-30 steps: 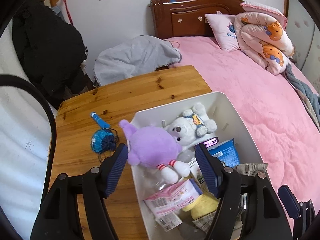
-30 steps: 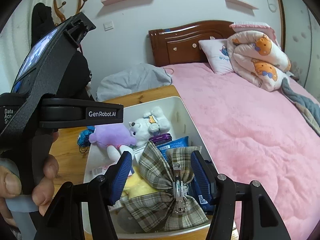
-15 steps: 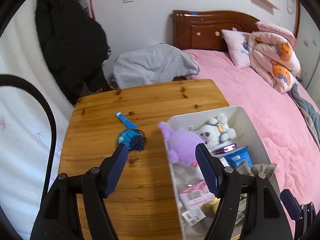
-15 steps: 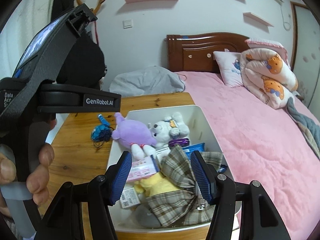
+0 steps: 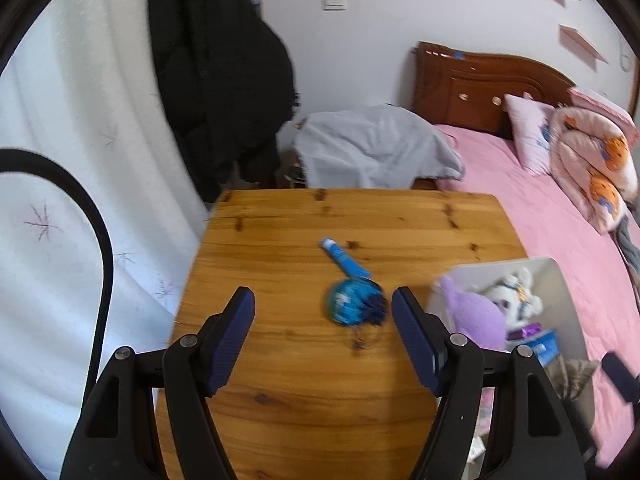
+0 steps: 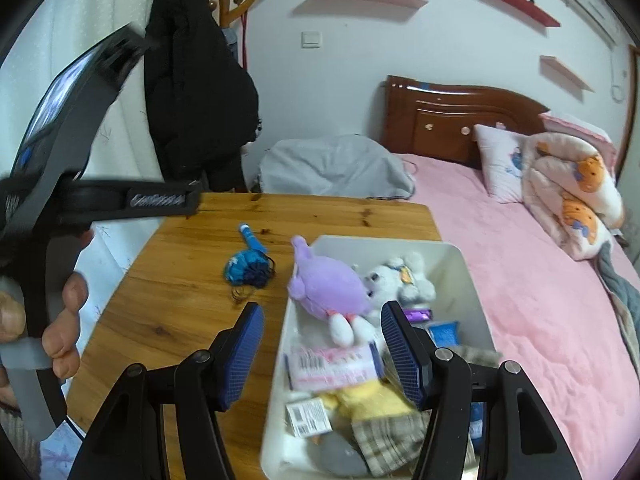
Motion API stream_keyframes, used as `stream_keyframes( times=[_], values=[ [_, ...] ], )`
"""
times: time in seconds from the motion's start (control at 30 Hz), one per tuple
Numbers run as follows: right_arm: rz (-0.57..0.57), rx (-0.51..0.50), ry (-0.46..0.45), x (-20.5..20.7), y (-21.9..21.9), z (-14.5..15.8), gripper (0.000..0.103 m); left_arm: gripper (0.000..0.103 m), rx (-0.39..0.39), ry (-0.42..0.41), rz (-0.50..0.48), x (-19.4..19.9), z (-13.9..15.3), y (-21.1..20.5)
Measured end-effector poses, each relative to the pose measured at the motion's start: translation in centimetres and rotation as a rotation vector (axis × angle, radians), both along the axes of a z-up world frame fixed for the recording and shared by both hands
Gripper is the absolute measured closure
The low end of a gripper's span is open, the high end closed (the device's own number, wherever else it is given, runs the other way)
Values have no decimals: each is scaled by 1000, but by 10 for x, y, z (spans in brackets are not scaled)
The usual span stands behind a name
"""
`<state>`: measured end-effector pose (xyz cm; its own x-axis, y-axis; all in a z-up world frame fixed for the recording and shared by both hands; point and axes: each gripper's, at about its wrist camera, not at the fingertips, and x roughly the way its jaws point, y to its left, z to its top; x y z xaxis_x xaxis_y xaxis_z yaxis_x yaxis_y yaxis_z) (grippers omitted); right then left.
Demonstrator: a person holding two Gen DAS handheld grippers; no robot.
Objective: Organize objects
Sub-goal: 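Withdraw both tools from the tray toward the blue tube and pouch, then grasp the blue-green pouch with the left tool while the right tool grasps the blue tube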
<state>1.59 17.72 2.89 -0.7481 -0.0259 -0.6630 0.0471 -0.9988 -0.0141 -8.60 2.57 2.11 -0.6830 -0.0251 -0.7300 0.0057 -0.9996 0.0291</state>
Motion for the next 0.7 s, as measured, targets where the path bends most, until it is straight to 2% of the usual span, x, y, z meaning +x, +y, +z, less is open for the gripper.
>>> stream_keyframes(
  times=[0.2, 0.37, 0.57, 0.7],
  values=[
    [54, -25, -35, -50, -1, 18, 41, 28, -30, 9, 58, -26, -2, -37],
    [94, -21, -61, -105, -6, 31, 41, 28, -17, -37, 64, -49, -17, -53],
    [139, -63, -157, -179, -16, 21, 41, 28, 28, -114, 42, -69, -50, -50],
    [220, -85, -229, -231, -31, 2, 41, 28, 70, -182, 22, -82, -78, -42]
  ],
)
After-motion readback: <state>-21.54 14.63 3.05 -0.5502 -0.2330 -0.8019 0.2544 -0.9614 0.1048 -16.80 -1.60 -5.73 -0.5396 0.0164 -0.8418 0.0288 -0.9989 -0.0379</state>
